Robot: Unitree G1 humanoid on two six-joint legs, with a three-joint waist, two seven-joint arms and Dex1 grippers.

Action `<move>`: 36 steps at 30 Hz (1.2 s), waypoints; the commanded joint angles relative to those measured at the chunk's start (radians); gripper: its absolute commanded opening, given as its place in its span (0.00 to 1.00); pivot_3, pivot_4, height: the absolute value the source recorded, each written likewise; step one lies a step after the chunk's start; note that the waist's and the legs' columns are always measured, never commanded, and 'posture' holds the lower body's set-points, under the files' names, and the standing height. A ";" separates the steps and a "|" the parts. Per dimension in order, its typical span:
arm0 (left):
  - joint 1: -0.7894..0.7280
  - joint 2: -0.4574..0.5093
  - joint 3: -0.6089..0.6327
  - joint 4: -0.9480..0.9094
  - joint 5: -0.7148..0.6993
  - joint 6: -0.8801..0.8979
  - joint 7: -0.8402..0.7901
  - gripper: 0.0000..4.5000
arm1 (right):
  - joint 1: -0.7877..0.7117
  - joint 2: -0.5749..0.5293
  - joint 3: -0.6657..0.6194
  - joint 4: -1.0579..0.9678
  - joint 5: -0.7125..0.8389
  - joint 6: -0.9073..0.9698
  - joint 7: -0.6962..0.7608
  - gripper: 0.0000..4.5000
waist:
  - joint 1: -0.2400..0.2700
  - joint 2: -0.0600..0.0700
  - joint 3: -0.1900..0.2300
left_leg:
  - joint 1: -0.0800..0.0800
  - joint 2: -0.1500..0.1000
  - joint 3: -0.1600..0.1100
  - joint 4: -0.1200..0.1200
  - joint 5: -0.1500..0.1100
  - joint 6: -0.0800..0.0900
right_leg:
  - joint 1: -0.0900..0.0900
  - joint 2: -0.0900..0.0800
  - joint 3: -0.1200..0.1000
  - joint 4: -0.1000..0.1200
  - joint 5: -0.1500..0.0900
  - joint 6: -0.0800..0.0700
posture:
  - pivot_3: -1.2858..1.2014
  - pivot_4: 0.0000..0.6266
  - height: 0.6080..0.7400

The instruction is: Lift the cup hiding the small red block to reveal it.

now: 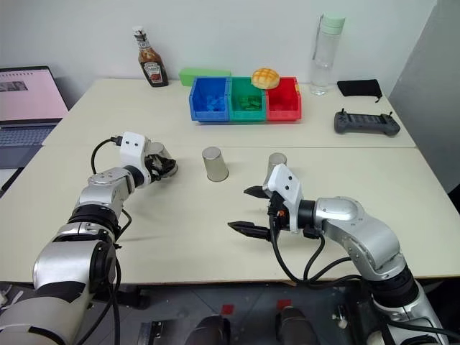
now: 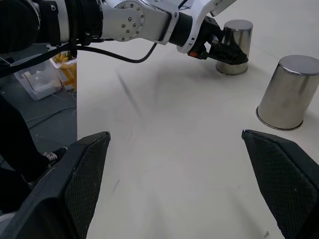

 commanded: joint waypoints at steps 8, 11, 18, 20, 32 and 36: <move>0.033 0.037 0.129 -0.238 -0.121 -0.003 -0.055 0.63 | 0.007 0.008 -0.017 -0.053 0.019 0.003 -0.016 1.00 | 0.000 0.000 0.000 | -0.001 0.000 -0.001 0.000 0.000 0.000 | 0.000 0.000 0.000 0.000 0.000 0.000 | 0.52 0.24 1.00; 0.081 0.080 0.136 -0.330 -0.102 0.028 -0.014 0.63 | 0.002 0.016 -0.016 -0.044 0.015 -0.006 -0.013 1.00 | -0.004 0.000 0.000 | 0.000 0.000 0.000 0.000 0.000 0.000 | 0.000 0.000 0.000 0.000 0.000 0.000 | 0.52 0.24 1.00; 0.190 0.148 0.168 -0.422 -0.105 0.128 0.052 0.63 | -0.008 0.025 -0.012 -0.027 0.007 -0.022 -0.003 1.00 | -0.007 0.000 0.000 | 0.000 0.001 -0.001 0.000 0.000 0.000 | 0.000 0.000 0.000 0.001 0.000 0.000 | 0.52 0.24 1.00; 0.215 0.152 0.169 -0.422 -0.106 0.135 0.055 0.63 | -0.009 0.027 -0.009 -0.022 0.005 -0.025 0.001 1.00 | -0.003 0.000 0.000 | 0.000 0.000 -0.001 0.000 0.000 0.000 | 0.000 0.000 0.000 0.001 0.000 0.000 | 0.52 0.24 1.00; 0.259 0.172 0.188 -0.309 -0.102 0.121 0.088 0.63 | -0.005 0.023 -0.008 -0.015 0.002 -0.035 0.006 1.00 | 0.001 0.000 0.000 | 0.000 0.000 -0.002 0.000 0.000 0.000 | 0.000 0.000 -0.001 0.000 0.000 0.000 | 0.52 0.24 1.00; 0.272 0.169 0.187 -0.314 -0.103 0.130 0.085 0.87 | -0.004 0.024 -0.009 -0.015 0.003 -0.035 0.004 1.00 | 0.001 0.000 0.000 | 0.000 0.000 -0.002 0.000 0.000 0.000 | 0.000 0.000 -0.001 0.000 0.000 0.000 | 0.52 0.24 1.00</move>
